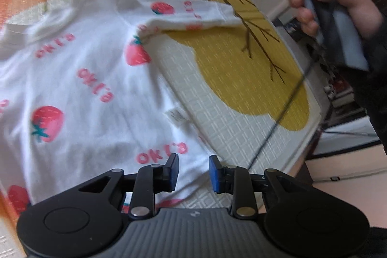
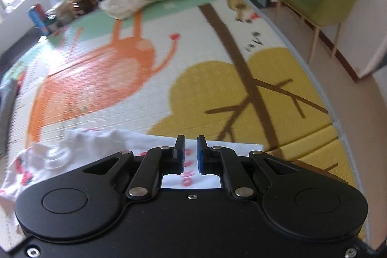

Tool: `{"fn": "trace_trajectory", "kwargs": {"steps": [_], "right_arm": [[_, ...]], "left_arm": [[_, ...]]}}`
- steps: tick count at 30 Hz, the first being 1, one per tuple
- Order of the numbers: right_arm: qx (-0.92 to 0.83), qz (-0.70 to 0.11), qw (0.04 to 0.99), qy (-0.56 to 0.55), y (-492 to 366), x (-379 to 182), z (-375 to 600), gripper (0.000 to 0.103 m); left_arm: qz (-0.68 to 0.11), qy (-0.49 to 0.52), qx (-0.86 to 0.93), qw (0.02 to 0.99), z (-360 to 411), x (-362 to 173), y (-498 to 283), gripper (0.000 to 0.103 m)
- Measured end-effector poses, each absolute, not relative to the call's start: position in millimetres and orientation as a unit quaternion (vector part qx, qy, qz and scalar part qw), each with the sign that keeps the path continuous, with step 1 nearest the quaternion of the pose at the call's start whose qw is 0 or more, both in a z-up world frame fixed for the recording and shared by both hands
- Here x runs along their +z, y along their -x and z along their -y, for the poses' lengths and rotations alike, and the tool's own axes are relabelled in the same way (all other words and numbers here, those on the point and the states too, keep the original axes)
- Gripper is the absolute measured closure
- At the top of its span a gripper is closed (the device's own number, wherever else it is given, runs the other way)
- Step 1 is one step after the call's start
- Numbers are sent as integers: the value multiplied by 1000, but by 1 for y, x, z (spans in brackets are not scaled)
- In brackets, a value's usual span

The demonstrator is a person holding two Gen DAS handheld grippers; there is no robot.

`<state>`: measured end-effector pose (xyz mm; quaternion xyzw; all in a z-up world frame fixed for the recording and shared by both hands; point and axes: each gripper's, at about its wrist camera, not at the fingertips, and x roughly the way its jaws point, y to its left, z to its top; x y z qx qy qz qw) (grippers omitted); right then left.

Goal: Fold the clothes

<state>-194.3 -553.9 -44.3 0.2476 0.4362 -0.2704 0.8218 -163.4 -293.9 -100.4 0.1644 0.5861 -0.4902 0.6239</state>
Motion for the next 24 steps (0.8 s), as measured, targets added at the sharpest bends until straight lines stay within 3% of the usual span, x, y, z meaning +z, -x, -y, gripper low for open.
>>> {"fn": "trace_trajectory", "kwargs": {"steps": [13, 15, 24], "right_arm": [[-181, -435, 856, -212, 167, -7, 475, 94], [-167, -440, 857, -209, 163, -7, 462, 87], [-124, -453, 859, -206, 144, -14, 414, 82]], "left_arm": [[-568, -134, -415, 698, 258, -73, 120, 61], [-567, -127, -402, 708, 252, -72, 113, 59], [-568, -78, -332, 749, 216, -68, 74, 44]]}}
